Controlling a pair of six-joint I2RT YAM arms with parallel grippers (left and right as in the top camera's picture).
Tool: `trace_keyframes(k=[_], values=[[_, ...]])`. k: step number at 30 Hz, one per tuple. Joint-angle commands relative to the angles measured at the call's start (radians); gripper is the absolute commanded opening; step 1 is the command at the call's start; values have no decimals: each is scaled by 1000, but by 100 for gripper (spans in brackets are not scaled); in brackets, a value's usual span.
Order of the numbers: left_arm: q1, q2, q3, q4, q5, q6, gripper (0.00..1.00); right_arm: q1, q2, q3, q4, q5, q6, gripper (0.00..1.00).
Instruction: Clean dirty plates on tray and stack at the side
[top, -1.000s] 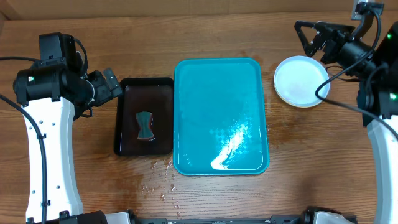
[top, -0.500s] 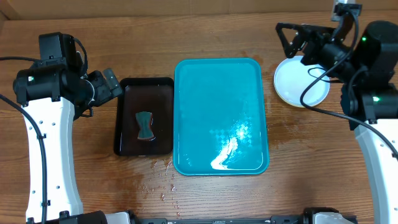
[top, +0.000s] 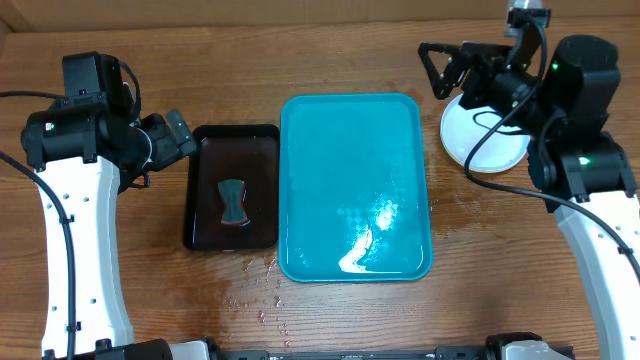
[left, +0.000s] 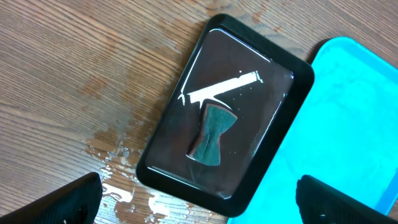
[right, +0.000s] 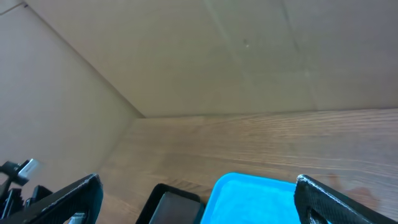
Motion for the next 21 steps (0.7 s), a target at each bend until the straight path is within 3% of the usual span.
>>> trace_keyframes(k=[1, 12, 21], values=[[-1, 5, 17, 1, -7, -6, 100, 42, -11, 3, 3, 23, -15, 100], [-1, 5, 17, 1, -7, -6, 100, 111, -40, 3, 1, 177, -21, 100], [-1, 5, 17, 1, -7, -6, 100, 111, -279, 0, -160, 403, -77, 100]])
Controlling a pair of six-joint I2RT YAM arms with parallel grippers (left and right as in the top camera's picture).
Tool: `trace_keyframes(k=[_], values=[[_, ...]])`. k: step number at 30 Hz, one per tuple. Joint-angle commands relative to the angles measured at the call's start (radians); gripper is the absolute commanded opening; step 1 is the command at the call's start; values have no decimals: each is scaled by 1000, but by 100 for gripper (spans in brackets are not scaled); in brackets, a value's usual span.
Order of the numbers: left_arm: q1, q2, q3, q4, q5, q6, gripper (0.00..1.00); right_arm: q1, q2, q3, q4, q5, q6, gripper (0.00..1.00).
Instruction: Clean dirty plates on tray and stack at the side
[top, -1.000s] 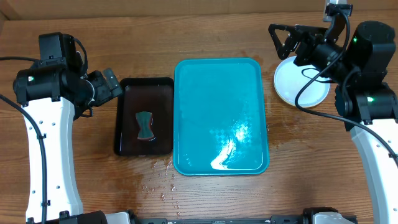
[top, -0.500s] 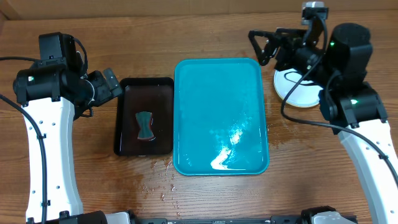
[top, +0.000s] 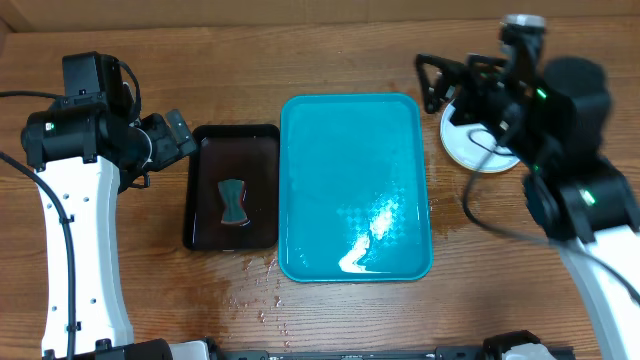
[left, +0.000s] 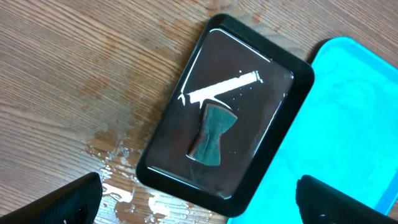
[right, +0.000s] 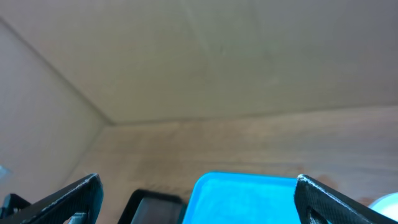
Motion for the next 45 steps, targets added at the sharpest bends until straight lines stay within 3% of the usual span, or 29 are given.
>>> trace_keyframes(k=[1, 7, 14, 23, 29, 34, 39, 45], values=[[-1, 5, 17, 1, -7, -6, 100, 3, -158, 0, -27, 119, -83, 100], [-1, 5, 17, 1, -7, -6, 100, 3, -371, -26, -84, 148, -181, 100], [-1, 5, 17, 1, -7, -6, 100, 3, -617, -134, -99, 207, -197, 100], [-1, 5, 17, 1, -7, -6, 100, 2, -883, -421, -56, 286, -209, 100], [-1, 5, 17, 1, -7, -6, 100, 2, -1048, -690, 148, 293, -209, 100], [-1, 5, 17, 1, -7, -6, 100, 1, -1169, -948, 478, 292, -208, 100], [-1, 5, 17, 1, -7, -6, 100, -6, -1167, -1099, 742, 269, -204, 100], [-1, 5, 17, 1, -7, -6, 100, -19, -1167, -1220, 834, 262, -202, 100]])
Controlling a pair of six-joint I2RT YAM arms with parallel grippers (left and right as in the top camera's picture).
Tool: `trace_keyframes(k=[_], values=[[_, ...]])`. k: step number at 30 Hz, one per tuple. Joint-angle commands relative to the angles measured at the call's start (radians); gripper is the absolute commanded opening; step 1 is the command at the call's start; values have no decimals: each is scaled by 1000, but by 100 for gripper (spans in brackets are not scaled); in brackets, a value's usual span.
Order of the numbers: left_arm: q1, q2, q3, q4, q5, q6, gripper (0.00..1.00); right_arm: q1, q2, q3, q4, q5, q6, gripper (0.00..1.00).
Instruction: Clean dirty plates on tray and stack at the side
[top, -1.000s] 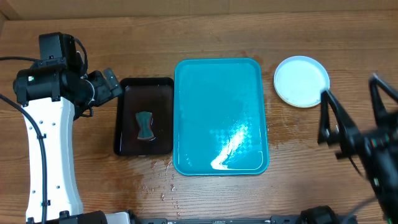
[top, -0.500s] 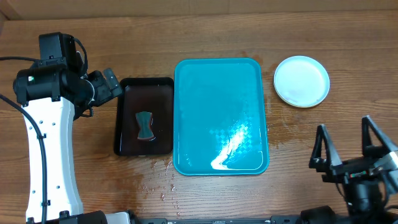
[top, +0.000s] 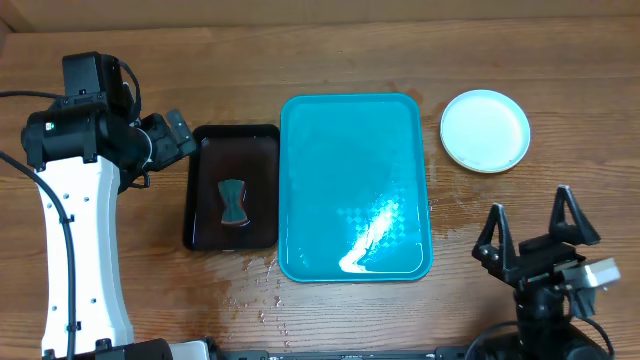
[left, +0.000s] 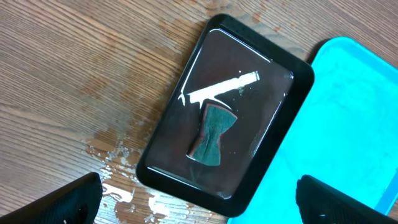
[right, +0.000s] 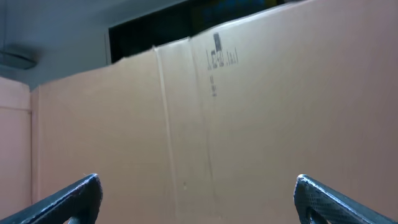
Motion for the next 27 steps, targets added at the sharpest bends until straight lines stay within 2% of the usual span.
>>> trace_keyframes(k=[1, 4, 9, 15, 27], values=[[-1, 5, 17, 1, -7, -6, 100, -12, -11, -62, 6, -5, 0, 100], [-1, 5, 17, 1, -7, -6, 100, -19, -11, -119, 3, -9, 0, 100], [-1, 5, 17, 1, -7, -6, 100, -31, -11, -130, -134, -10, 31, 100], [-1, 5, 17, 1, -7, -6, 100, -31, -11, -130, -455, -10, 30, 100], [-1, 5, 17, 1, -6, -6, 100, -31, -12, -130, -451, -12, -2, 100]])
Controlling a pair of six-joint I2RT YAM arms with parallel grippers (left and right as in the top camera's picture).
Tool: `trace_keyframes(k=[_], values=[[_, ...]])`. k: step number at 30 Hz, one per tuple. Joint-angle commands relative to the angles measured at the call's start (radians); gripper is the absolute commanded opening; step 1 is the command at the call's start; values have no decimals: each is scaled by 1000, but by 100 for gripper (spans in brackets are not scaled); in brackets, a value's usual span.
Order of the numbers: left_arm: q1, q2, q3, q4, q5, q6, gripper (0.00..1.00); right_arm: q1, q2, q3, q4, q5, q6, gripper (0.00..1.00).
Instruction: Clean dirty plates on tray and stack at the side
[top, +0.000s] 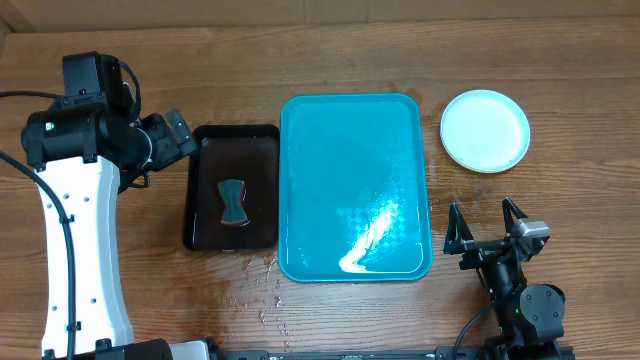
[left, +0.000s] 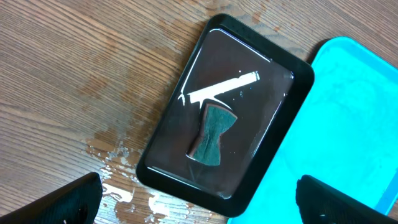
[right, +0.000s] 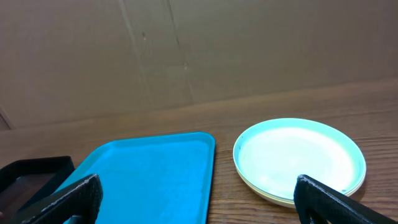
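The blue tray (top: 355, 185) lies mid-table, wet and with nothing on it; the right wrist view shows it too (right: 149, 168). White plates (top: 485, 130) sit stacked at the back right, also in the right wrist view (right: 298, 158). My right gripper (top: 487, 230) is open and empty, low near the front right, facing tray and plates (right: 199, 199). My left gripper (top: 183, 138) hangs open and empty by the left edge of the black tray (top: 205, 190), looking down on it (left: 199, 202).
The black tray (left: 286, 106) holds water and a dark green sponge (left: 211, 134), seen from overhead too (top: 232, 202). Water puddles lie on the wood in front of it (top: 250, 290). A cardboard wall (right: 199, 50) stands behind the table.
My right arm has dropped lower at the front right. Its camera, which faced the cardboard wall, now looks across the table at the tray and plates. The left arm is unchanged.
At first my right gripper stood open over the white plates at the back right, and stayed there a moment later. Then it was back at the front right, leaving the plates uncovered, and now sits low there. The left arm, sponge and trays never moved.
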Motion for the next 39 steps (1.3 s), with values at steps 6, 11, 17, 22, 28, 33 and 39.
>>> trace_keyframes(k=[6, 11, 17, 22, 28, 33, 39], values=[[-1, 5, 17, 1, -7, -6, 100, -5, -9, -10, 6, -4, -169, 100], [-1, 5, 17, 1, -7, -6, 100, -5, -9, -10, 6, -19, -168, 100], [-1, 5, 17, 1, -7, -6, 100, -5, -9, -10, 6, -19, -168, 100], [-1, 5, 17, 1, -7, -6, 100, -5, -9, -10, 6, -19, -168, 100], [-1, 5, 17, 1, -7, -6, 100, -5, -9, -10, 6, -19, -168, 100], [-1, 5, 17, 1, -7, -6, 100, -5, -9, -10, 6, -19, -168, 100], [-1, 5, 17, 1, -7, -6, 100, -5, -9, -10, 6, -19, -168, 100]])
